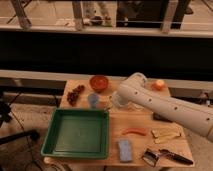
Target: Place fork in red bowl
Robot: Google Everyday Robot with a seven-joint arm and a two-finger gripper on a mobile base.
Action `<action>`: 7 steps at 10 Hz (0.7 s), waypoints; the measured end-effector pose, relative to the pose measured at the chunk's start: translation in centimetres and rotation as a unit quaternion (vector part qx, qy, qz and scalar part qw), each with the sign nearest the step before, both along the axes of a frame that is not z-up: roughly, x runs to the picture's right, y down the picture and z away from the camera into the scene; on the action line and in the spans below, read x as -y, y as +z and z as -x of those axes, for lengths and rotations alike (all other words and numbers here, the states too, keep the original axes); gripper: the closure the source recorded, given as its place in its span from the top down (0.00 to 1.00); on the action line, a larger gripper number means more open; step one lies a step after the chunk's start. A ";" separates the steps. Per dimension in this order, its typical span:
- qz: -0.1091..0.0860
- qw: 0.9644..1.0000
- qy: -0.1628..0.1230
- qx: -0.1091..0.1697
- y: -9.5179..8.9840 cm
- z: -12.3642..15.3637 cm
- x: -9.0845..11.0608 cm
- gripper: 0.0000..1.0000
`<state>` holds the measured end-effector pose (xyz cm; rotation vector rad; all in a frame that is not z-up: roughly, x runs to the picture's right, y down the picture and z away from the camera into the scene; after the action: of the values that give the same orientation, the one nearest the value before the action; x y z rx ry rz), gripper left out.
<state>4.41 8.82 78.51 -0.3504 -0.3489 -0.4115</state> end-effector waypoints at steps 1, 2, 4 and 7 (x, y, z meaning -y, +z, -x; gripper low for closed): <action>-0.004 1.000 -0.002 0.000 0.2 0.3 0.4 0.00; -0.007 1.000 -0.004 -0.001 0.4 0.5 0.8 0.00; -0.018 1.000 -0.010 -0.001 0.8 1.2 1.9 0.00; -0.026 1.000 -0.014 -0.002 1.6 1.6 2.9 0.00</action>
<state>2.79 5.94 80.11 -0.3060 -0.3290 -0.4467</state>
